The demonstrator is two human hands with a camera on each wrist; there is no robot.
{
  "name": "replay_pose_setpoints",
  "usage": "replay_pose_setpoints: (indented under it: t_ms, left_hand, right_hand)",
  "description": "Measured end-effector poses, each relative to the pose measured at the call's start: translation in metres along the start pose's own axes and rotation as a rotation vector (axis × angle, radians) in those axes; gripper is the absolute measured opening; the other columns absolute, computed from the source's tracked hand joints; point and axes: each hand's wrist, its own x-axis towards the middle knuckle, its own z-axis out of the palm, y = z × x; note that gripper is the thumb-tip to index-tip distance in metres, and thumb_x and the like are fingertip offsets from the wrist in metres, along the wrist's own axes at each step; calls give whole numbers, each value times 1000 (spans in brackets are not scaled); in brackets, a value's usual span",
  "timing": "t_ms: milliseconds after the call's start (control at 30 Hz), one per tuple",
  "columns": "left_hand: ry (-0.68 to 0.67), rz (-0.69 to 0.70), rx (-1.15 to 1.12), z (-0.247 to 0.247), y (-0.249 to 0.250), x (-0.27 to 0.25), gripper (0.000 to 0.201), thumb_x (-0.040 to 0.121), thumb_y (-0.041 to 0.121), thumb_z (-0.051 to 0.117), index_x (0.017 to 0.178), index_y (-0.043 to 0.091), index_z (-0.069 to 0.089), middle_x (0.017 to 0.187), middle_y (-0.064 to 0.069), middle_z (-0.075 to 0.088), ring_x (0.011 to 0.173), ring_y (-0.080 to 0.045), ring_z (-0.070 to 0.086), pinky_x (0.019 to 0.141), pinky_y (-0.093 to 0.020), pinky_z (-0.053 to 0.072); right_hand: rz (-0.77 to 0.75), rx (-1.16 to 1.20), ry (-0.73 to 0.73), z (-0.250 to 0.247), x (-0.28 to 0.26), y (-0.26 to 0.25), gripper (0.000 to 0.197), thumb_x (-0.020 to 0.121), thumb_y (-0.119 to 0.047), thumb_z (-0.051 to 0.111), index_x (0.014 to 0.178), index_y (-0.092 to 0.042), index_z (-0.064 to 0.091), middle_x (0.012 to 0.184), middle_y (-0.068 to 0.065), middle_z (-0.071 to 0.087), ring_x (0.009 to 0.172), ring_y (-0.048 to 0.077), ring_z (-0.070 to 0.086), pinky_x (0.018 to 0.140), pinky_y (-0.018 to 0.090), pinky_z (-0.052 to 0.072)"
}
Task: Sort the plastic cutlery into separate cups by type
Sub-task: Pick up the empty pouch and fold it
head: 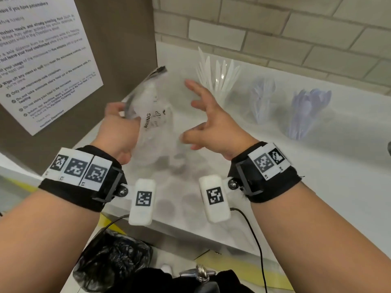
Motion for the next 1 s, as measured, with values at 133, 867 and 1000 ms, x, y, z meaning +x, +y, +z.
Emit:
replay_pose_setpoints:
  t_ms: [133, 867, 1000]
  left_hand:
    - [-80, 20, -109, 9, 1, -6, 23, 93, 13, 55, 116, 11, 57, 106, -12, 69, 92, -32, 68, 73, -43, 58]
    - [-555, 164, -242, -17, -5, -48, 29, 69, 32, 79, 75, 12, 59, 70, -5, 68, 60, -15, 66, 51, -24, 52]
    - [-459, 164, -179, -41, -18, -57, 26, 68, 20, 72, 58, 11, 50, 54, -4, 51, 44, -12, 50, 43, -18, 42]
  right_hand:
    - [-101, -164, -246, 10, -7, -6, 115, 69, -12, 84, 150, -43, 8, 157, -14, 12, 119, 16, 55, 87, 20, 54]
    - [37, 95, -29, 41, -5, 0, 20, 68, -28, 70, 85, -20, 64, 78, -2, 64, 73, 13, 61, 59, 27, 45]
    - [40, -190, -170, 31, -20, 1, 47, 70, -42, 81, 104, -24, 54, 108, -4, 61, 80, 7, 60, 67, 25, 49]
